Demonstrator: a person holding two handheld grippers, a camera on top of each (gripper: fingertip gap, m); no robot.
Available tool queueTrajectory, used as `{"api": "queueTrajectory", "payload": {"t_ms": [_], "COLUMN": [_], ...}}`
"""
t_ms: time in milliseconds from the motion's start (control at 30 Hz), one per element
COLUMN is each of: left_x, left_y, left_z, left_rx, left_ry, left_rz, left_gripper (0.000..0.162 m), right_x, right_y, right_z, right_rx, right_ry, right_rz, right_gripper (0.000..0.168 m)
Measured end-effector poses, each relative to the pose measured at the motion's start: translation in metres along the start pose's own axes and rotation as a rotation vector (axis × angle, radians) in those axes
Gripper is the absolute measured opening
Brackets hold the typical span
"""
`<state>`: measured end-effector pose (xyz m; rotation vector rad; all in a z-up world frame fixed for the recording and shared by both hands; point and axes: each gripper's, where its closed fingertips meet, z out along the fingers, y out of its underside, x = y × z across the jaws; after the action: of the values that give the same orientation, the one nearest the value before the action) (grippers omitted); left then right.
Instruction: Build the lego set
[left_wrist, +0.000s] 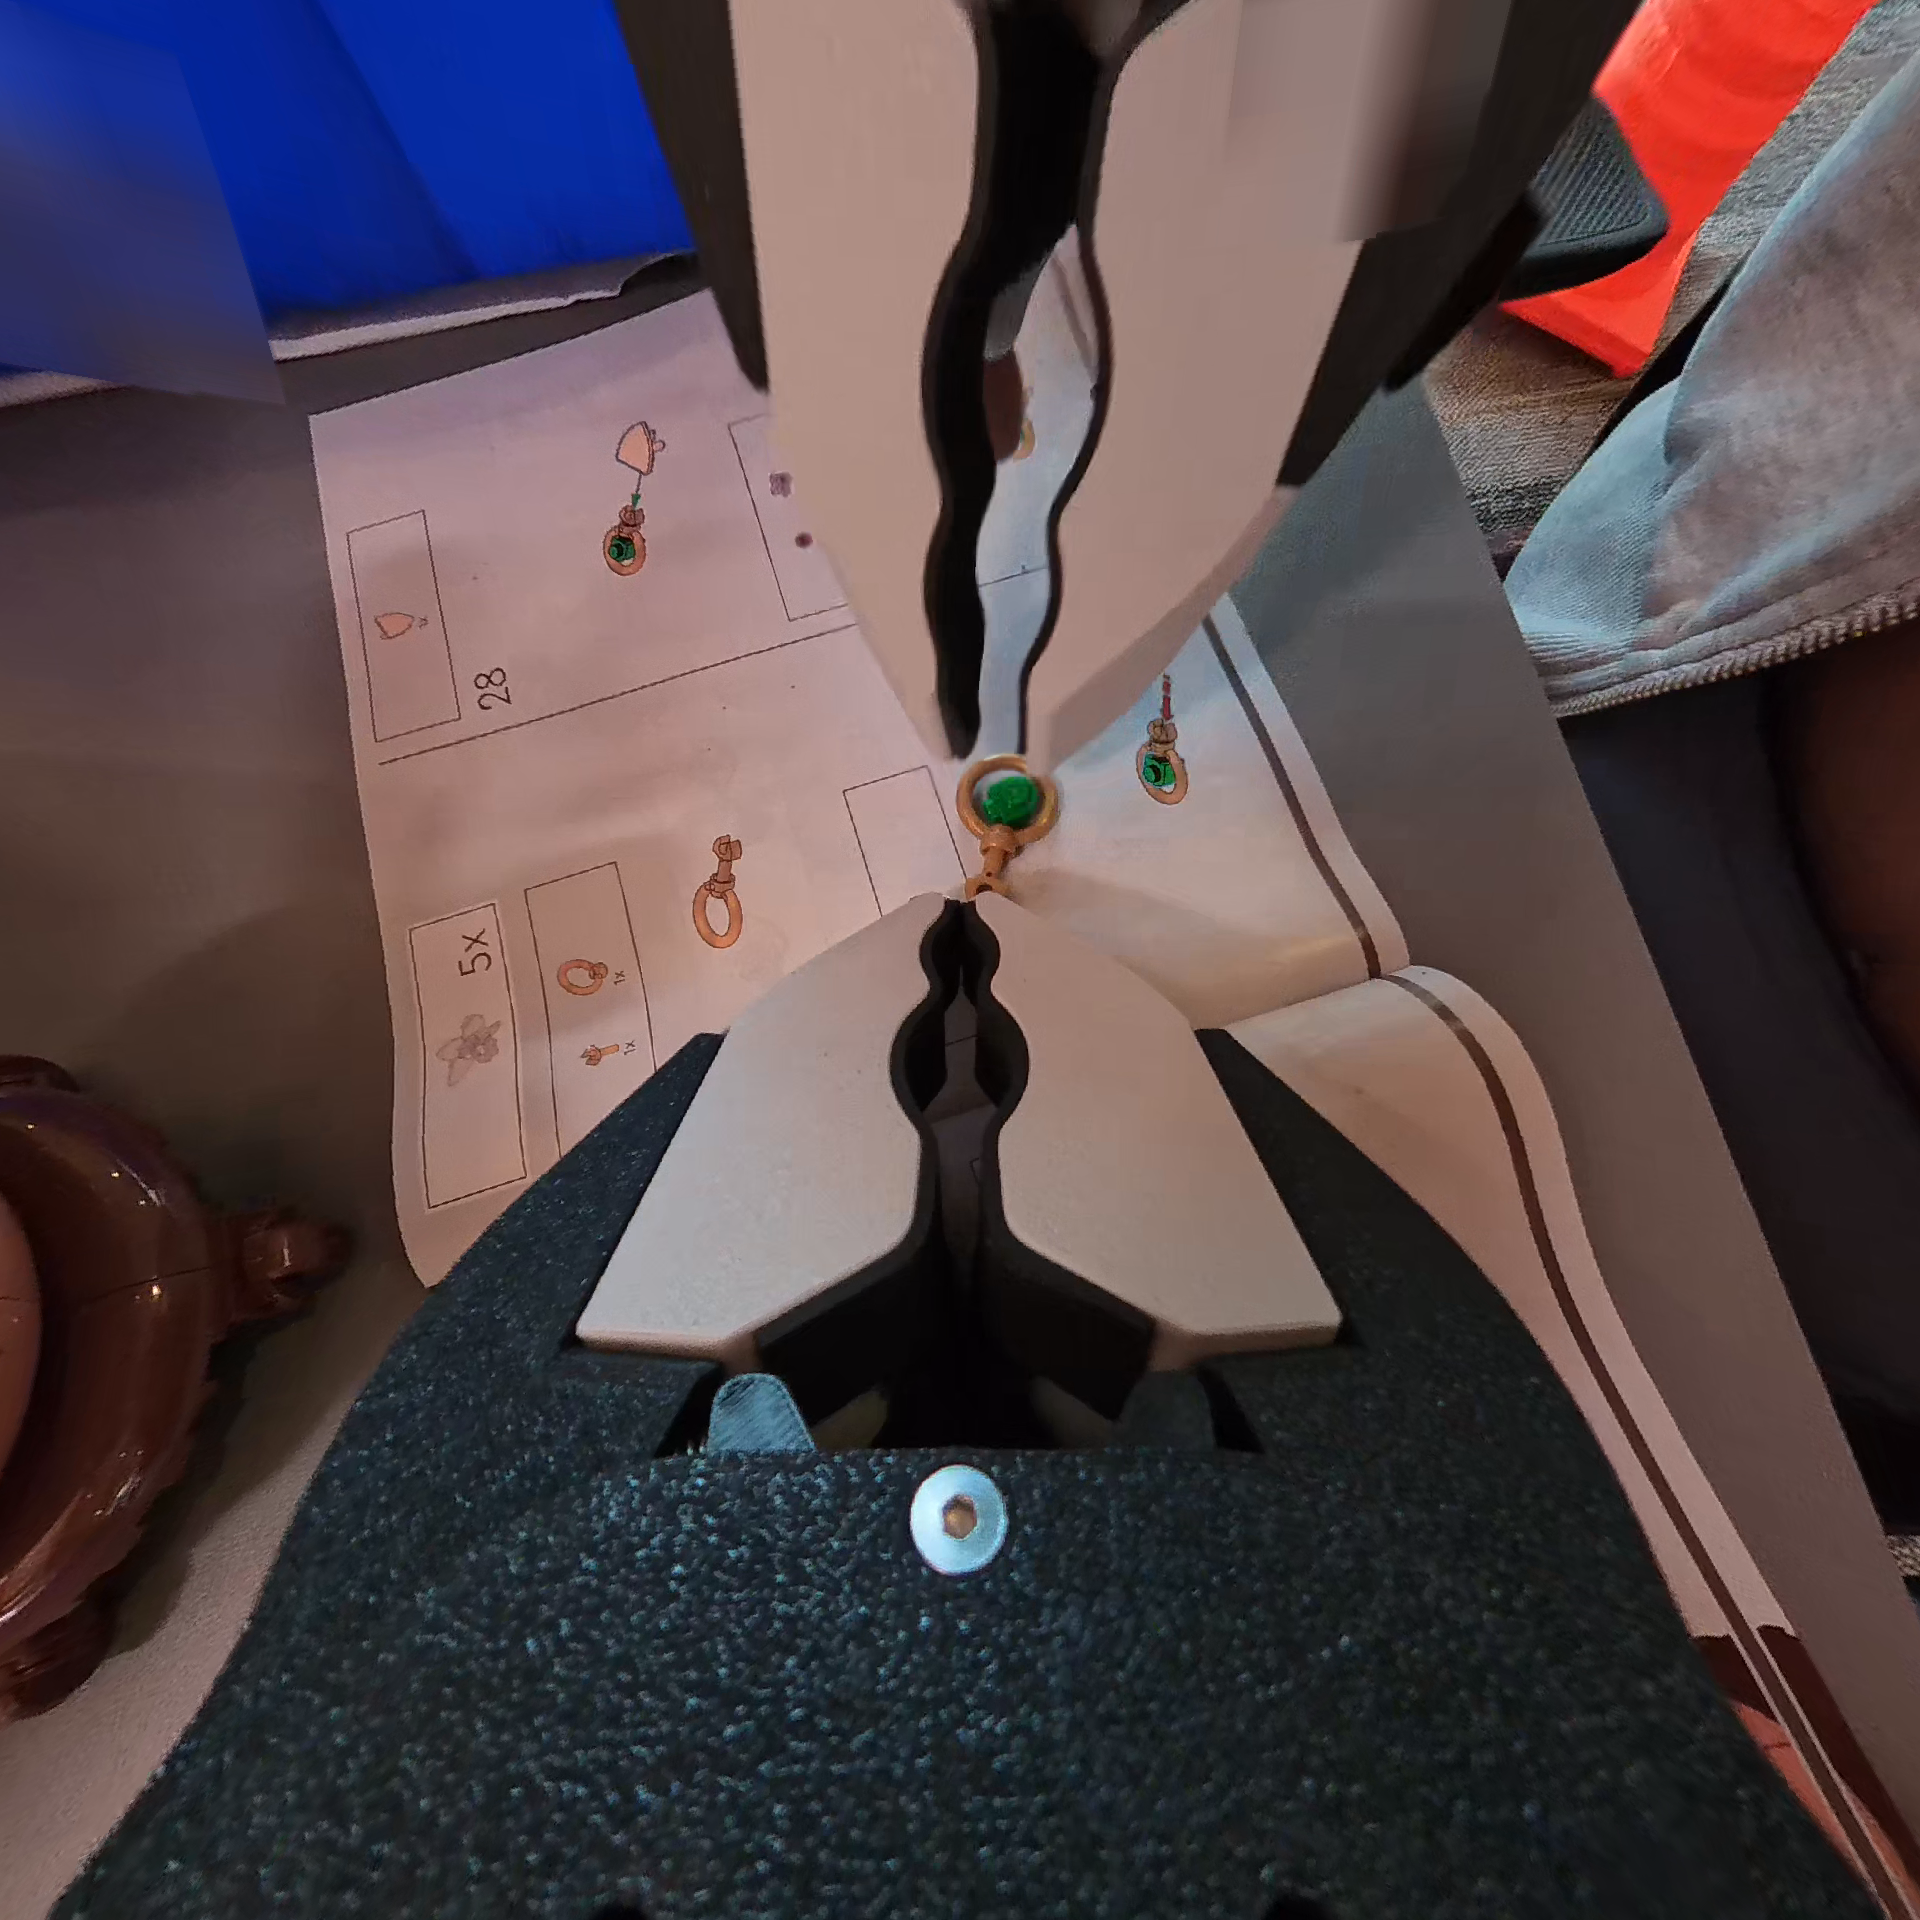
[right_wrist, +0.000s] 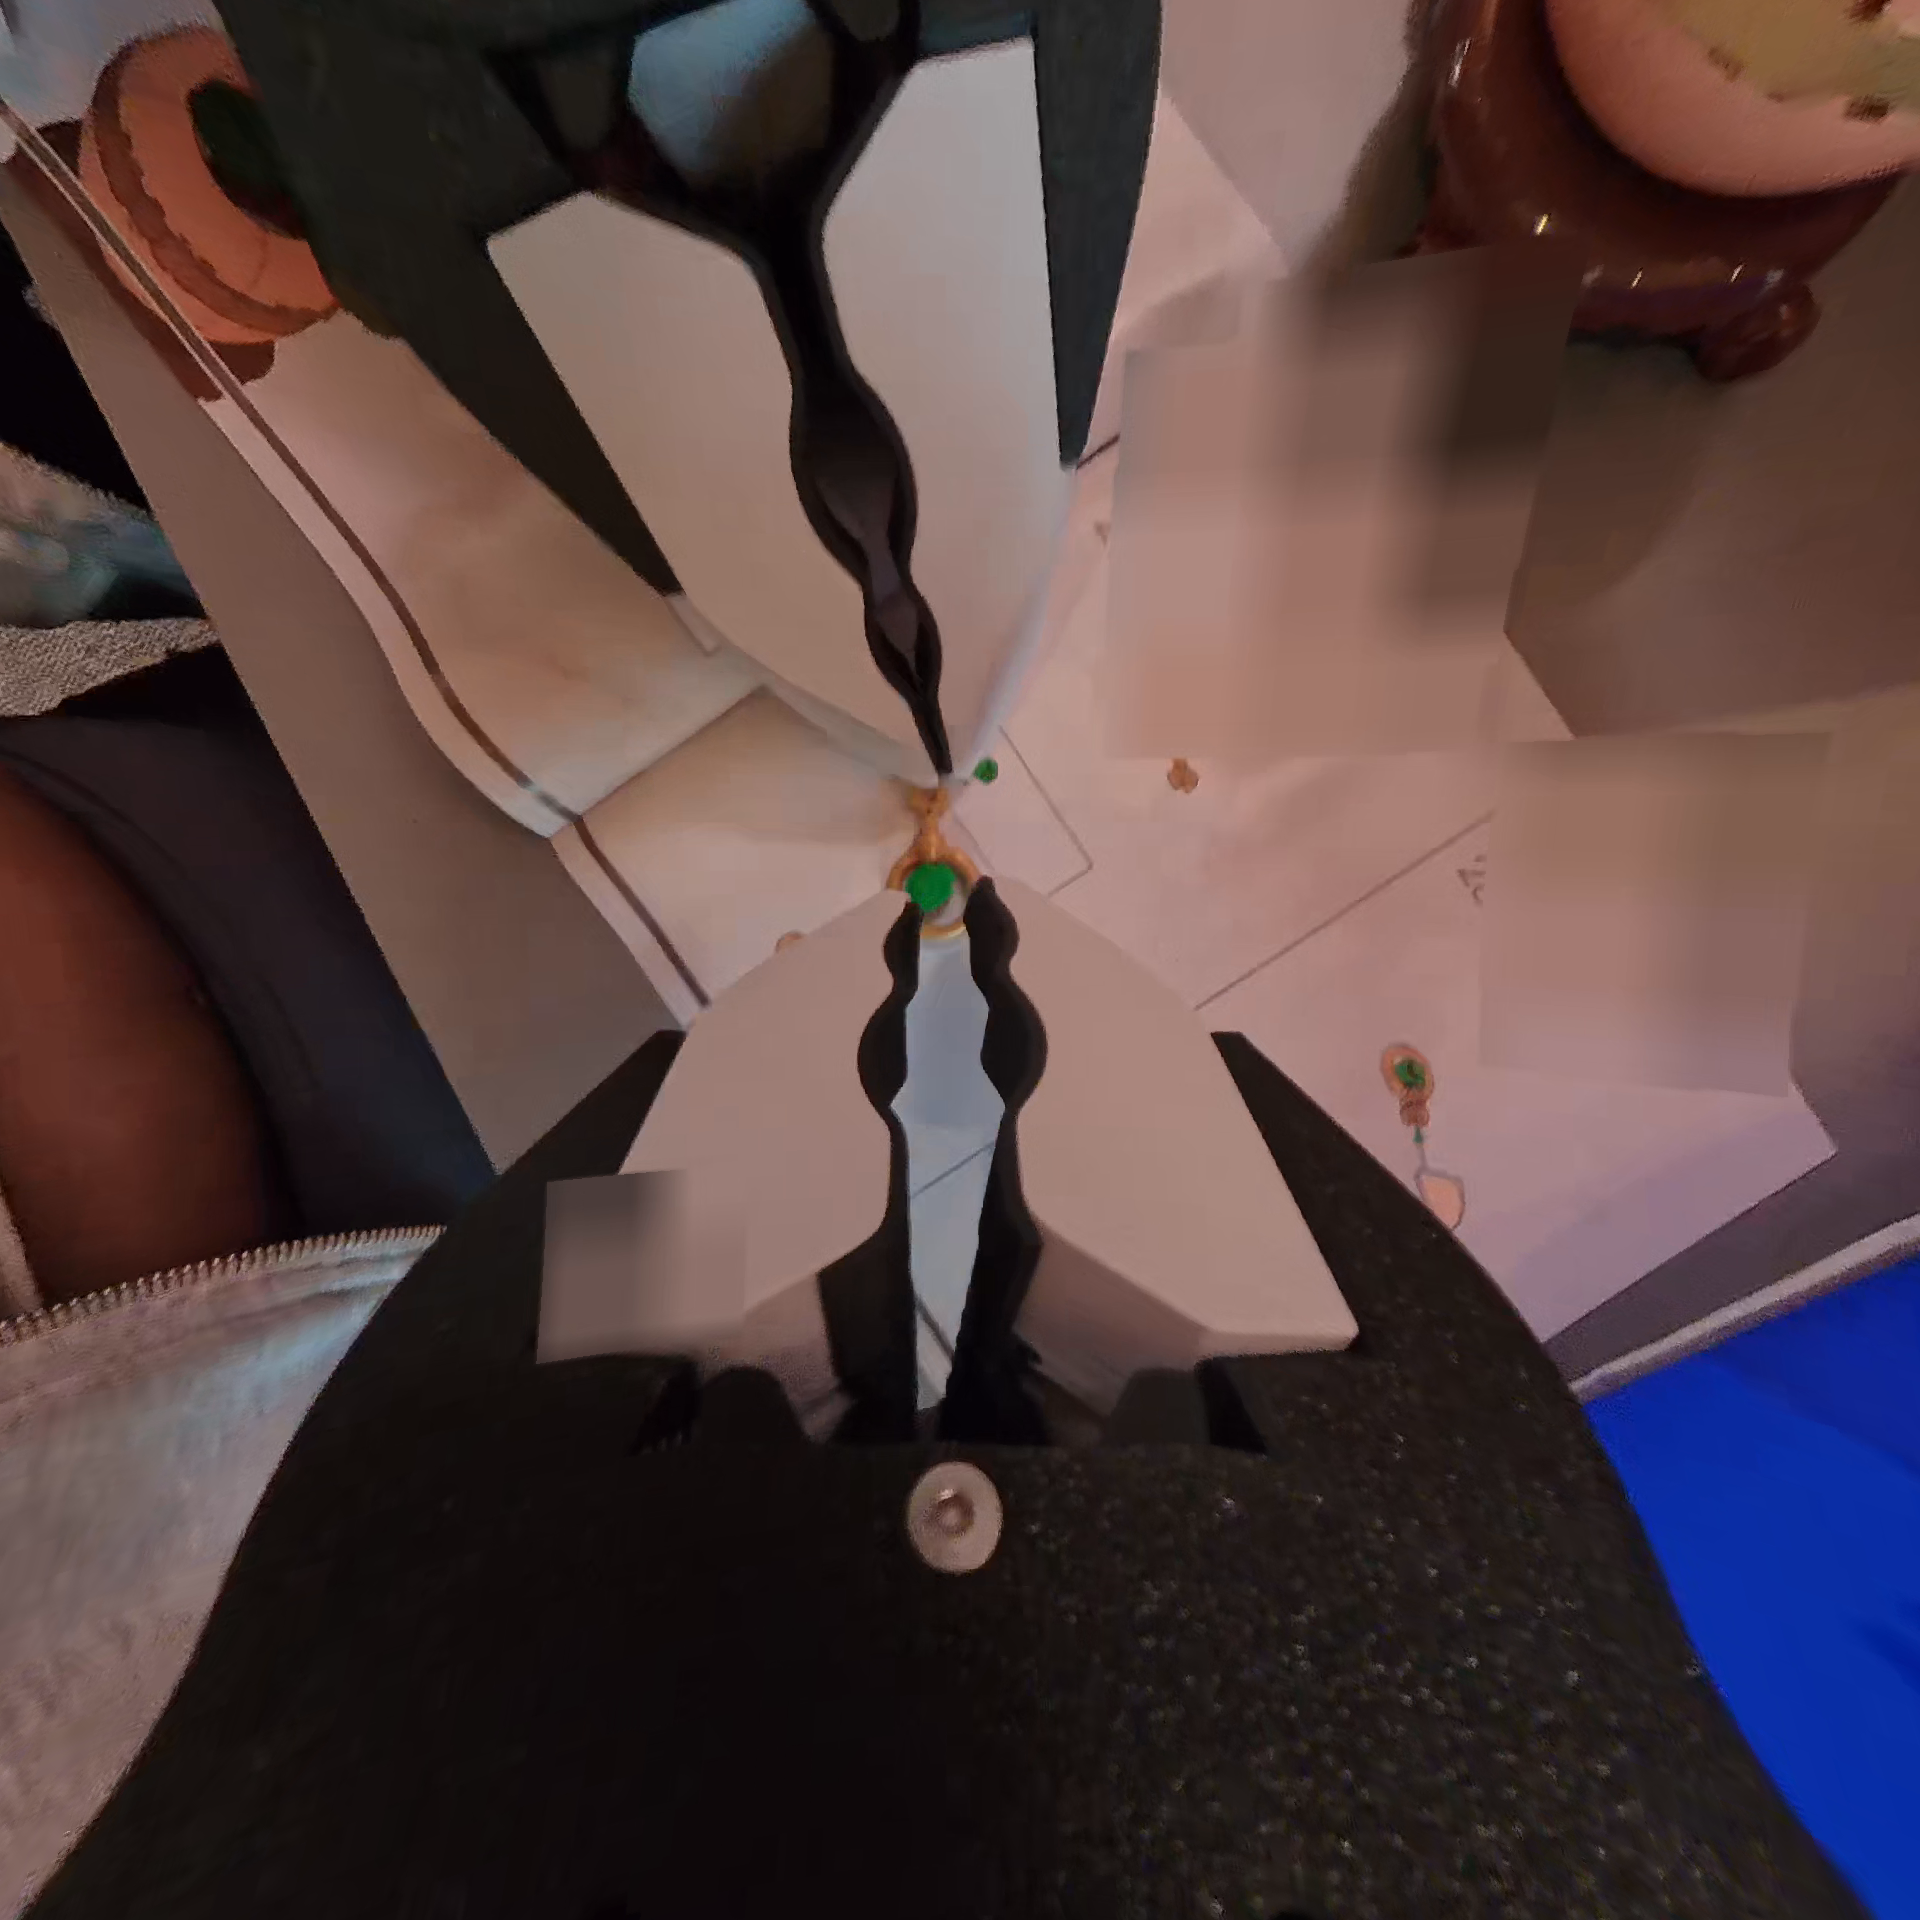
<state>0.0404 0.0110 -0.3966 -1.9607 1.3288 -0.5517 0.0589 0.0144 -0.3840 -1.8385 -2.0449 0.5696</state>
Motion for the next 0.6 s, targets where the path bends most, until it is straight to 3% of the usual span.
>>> {"api": "queueTrajectory", "payload": {"t_ms": [33,600], "left_x": [0.000,0.000], "left_y": [0.000,0.000], "left_z": [0.000,-0.001], "left_rx": [0.000,-0.001], "left_ry": [0.003,-0.007], "left_rz": [-0.004,0.005], "left_gripper": [0.000,0.000], "right_x": [-0.003,-0.003], "right_y": [0.004,0.005], "right_z": [-0.001,0.010], "right_rx": [-0.015,-0.075], "right_ry": [-0.014,-0.010], "right_rz": [0.009,0.090], "right_gripper": [0.009,0.007]}}
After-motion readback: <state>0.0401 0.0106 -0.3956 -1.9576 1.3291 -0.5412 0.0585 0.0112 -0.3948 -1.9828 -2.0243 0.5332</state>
